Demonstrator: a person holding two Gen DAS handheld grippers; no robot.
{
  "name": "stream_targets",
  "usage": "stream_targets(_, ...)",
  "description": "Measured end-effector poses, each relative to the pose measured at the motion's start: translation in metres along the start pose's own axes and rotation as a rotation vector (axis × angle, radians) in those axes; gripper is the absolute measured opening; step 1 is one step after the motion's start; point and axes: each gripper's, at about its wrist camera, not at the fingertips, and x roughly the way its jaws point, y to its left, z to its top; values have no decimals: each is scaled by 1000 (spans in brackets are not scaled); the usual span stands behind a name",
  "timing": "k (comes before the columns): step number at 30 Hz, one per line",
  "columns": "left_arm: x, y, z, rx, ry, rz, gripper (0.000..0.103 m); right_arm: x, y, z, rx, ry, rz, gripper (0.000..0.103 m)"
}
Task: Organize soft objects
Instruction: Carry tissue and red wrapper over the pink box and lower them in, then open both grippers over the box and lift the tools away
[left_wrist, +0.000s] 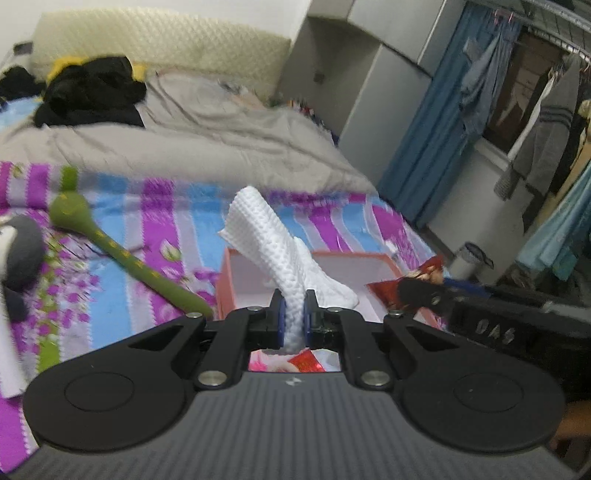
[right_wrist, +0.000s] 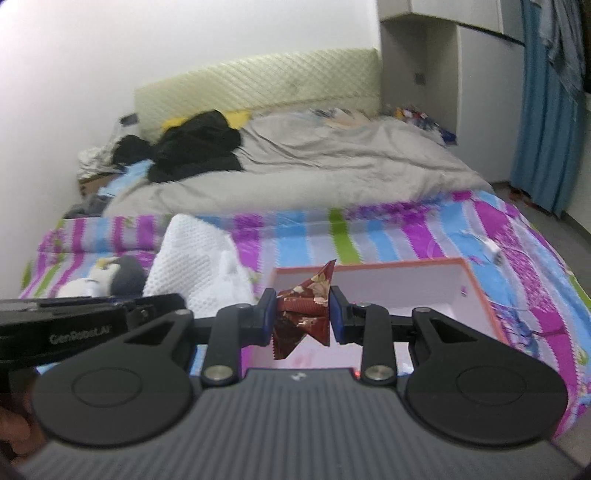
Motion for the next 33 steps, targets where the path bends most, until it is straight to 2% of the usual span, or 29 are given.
stream_targets(5,51,-8,-9,4,94,-11,12,24,-39,-1,39,77,-50,33)
stream_targets(14,129,0,-29,-21,256,-33,12,82,-81,-38,163,267,-82,33)
stream_targets(19,151,5,-37,-28,301,-30,12,94,-90,-53,182,302,-92,34)
stream_targets(23,154,2,-38,-21,305,-27,12,97,-98,-54,196,304,-95,35)
stream_targets(24,154,2,-37,-23,305,-25,16,98,-100,-53,199,301,-95,36)
stream_targets(26,153,2,-35,-37,307,-21,52,96,-103,-52,209,300,-96,37)
stream_targets(27,153,2,-34,-46,314,-17,59,95,-105,-51,214,301,-98,43)
stream_targets(28,152,1,-33,-43,313,-13,63,93,-106,-49,219,296,-104,46)
stream_targets(29,148,-3,-31,-24,299,-6,63,90,-107,-48,222,288,-108,52)
stream_targets(33,129,-17,-19,34,266,-5,63,68,-109,-35,239,234,-102,53)
